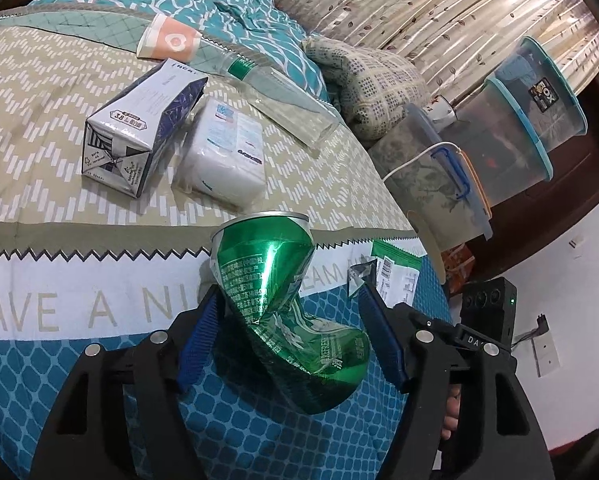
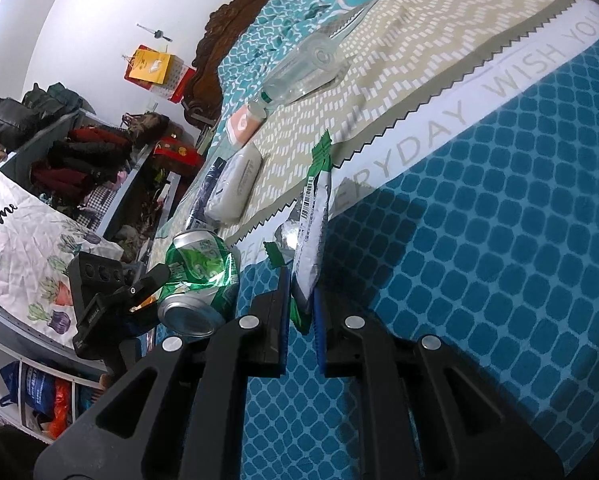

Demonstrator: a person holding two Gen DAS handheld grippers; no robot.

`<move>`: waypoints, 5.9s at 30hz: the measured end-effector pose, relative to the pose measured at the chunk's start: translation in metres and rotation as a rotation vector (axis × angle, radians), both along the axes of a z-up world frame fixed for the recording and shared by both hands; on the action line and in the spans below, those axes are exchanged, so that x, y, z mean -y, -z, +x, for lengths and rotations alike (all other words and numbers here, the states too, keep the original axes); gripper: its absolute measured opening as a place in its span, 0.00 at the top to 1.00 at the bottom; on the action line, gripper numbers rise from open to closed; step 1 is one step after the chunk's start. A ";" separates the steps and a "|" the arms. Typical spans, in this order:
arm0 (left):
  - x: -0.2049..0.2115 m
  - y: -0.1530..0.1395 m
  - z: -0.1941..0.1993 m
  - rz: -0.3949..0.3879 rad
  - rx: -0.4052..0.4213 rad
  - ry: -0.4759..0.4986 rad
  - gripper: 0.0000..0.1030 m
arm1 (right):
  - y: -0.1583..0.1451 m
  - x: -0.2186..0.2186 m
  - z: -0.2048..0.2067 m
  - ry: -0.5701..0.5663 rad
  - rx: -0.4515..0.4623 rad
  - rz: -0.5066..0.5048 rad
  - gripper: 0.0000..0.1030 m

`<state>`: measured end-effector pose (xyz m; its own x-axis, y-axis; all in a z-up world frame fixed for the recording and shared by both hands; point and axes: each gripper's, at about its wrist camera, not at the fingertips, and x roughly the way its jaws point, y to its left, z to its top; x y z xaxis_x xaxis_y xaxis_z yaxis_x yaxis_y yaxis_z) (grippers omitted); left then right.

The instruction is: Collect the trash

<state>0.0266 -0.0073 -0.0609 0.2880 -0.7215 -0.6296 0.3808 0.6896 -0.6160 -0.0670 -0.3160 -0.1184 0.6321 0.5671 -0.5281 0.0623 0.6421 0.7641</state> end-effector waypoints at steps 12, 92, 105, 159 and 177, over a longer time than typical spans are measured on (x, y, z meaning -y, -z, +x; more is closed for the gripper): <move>0.000 0.001 0.002 -0.008 -0.010 0.001 0.36 | -0.014 -0.004 -0.007 0.030 0.029 -0.056 0.45; 0.037 -0.023 -0.020 -0.034 -0.001 0.108 0.84 | 0.001 0.020 0.002 -0.271 0.034 0.007 0.60; 0.018 -0.043 -0.037 -0.089 0.004 0.113 0.84 | 0.000 0.014 0.005 -0.268 0.038 0.017 0.60; 0.507 -0.029 0.033 0.168 0.075 0.579 0.40 | -0.030 0.335 -0.059 0.586 0.080 -0.202 0.36; 0.289 -0.042 -0.001 0.220 0.204 0.407 0.39 | -0.050 0.236 -0.031 0.415 0.217 -0.027 0.26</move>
<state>0.0251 -0.2961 -0.0189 0.1442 -0.6571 -0.7399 0.7432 0.5656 -0.3575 -0.0976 -0.5518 -0.0688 0.8999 0.2312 -0.3698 0.1585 0.6164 0.7713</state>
